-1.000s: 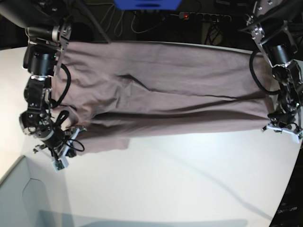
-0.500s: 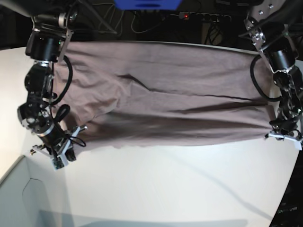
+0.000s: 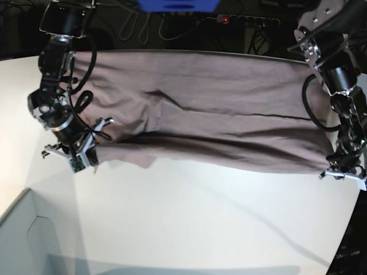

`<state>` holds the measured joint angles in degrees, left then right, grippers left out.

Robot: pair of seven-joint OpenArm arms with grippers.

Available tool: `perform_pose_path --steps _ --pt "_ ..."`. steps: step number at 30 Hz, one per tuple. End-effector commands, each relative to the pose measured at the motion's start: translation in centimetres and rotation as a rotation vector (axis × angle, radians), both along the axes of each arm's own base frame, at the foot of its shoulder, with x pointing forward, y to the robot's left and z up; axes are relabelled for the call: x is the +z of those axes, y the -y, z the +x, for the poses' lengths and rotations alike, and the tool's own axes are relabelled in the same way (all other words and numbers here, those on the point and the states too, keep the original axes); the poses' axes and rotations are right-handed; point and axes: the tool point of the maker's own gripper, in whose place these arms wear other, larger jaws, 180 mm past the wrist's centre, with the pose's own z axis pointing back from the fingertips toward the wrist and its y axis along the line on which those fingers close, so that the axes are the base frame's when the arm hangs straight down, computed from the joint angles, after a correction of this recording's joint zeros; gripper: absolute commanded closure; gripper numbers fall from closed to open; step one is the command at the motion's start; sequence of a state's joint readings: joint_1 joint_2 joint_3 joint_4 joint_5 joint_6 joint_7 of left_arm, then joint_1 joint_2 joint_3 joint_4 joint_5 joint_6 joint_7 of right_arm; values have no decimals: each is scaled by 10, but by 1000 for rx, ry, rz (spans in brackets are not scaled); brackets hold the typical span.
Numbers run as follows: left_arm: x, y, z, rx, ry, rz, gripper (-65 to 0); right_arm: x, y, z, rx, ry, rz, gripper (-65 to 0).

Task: Layout the t-shirt on the table in an organized manner, then fold the t-shirt properly
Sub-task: 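Pull the folded strip taut with both grippers and lay it flat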

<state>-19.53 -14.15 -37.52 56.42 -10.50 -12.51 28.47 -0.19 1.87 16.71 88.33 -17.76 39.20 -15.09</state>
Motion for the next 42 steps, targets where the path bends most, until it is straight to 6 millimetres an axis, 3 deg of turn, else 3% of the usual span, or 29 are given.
perform_pose_path --steps 1,5,13,22,27,33,42 --pt "25 -11 11 11 66 34 0 16 -1 4 18 51 4 0" --pt "16 -10 3 -13 50 39 0 18 -1 -8 22 54 -13 0" --pt "15 22 0 -218 147 58 0 25 -2 -37 32 59 -48 0" --pt "13 24 -12 -236 201 81 0 28 -4 -62 43 50 -73 0" --pt "5 23 -31 -246 173 105 0 18 -2 -79 42 23 -64 0" --pt "11 22 -60 -220 232 48 0 13 4 -92 -6 42 -10 0" --pt "-24 13 -90 -186 151 -14 0 -21 -2 -117 -3 -24 65 0"
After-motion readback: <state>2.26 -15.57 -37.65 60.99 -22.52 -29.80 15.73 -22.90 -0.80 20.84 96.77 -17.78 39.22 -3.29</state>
